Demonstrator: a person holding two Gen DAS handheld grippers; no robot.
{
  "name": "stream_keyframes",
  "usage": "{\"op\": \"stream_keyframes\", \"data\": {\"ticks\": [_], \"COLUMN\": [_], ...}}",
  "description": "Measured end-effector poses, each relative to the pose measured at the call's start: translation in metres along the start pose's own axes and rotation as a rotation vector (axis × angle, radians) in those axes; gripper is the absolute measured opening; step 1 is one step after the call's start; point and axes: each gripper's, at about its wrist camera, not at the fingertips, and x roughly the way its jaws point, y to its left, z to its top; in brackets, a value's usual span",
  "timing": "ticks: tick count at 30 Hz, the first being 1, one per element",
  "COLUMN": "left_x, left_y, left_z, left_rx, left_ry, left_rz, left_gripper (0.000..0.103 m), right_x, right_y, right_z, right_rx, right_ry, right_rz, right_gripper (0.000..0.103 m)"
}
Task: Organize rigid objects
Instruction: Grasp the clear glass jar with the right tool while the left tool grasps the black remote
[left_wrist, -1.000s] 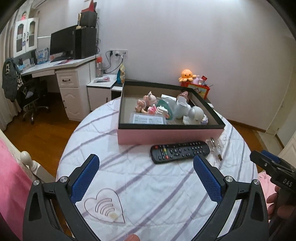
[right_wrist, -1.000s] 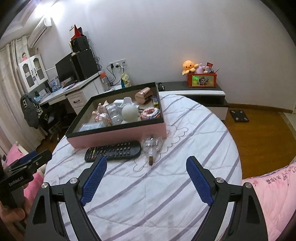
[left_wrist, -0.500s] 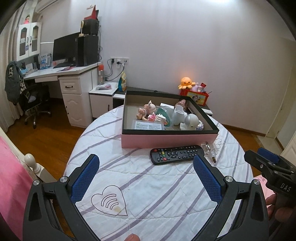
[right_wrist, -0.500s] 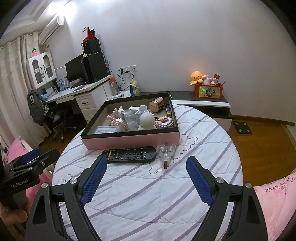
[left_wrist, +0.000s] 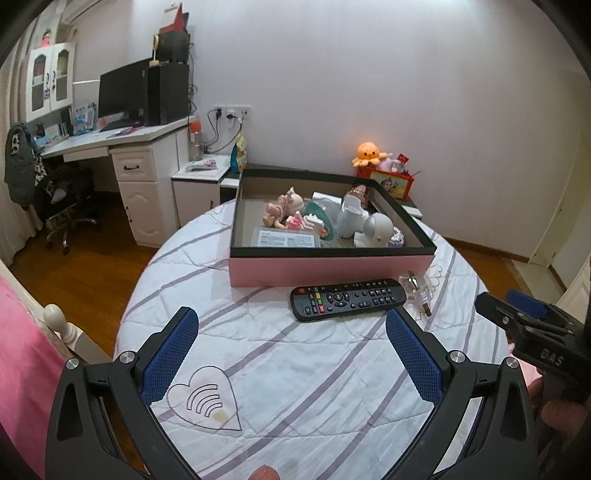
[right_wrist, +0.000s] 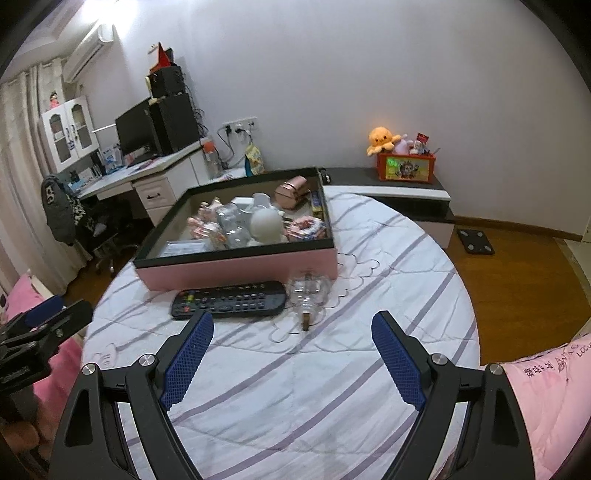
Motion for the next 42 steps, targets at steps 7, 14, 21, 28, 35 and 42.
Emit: {"op": "stream_keyframes", "data": {"ticks": [7,14,21,28,35,42], "left_x": [0.030,0.062,0.086,0.100,0.114,0.142], "left_y": [-0.011,-0.017,-0.018,-0.022,-0.034,-0.031], "left_z": [-0.002,-0.003,-0.002,-0.002,-0.004,0.000], "left_rx": [0.016,0.028,0.039,0.056,0.073,0.107], "left_ry": [0.055,0.109,0.147,0.168,0.190,0.210], "left_rz": [-0.007,-0.008,-0.001,-0.011,-0.044,-0.008], "left_gripper": [0.103,0.103,0.103,0.103,0.103,0.103], "right_x": [0.056,0.099,0.132,0.137,0.119,0.111], "right_y": [-0.015,-0.025,-0.022,-0.019,-0.029,-0.048], "right_z": [0.002,0.011,0.017,0.018,0.008,0.006], "right_rx": [-0.004,0.007,-0.034,-0.086,-0.065,-0.029], "right_ry": [0.097,0.145,0.198,0.197,0.179,0.184], "right_rz": [-0.024,-0.008,-0.005,-0.022,-0.026,-0.027], "right_gripper": [0.089,0.088,0.070,0.053,0.054,0.054]}}
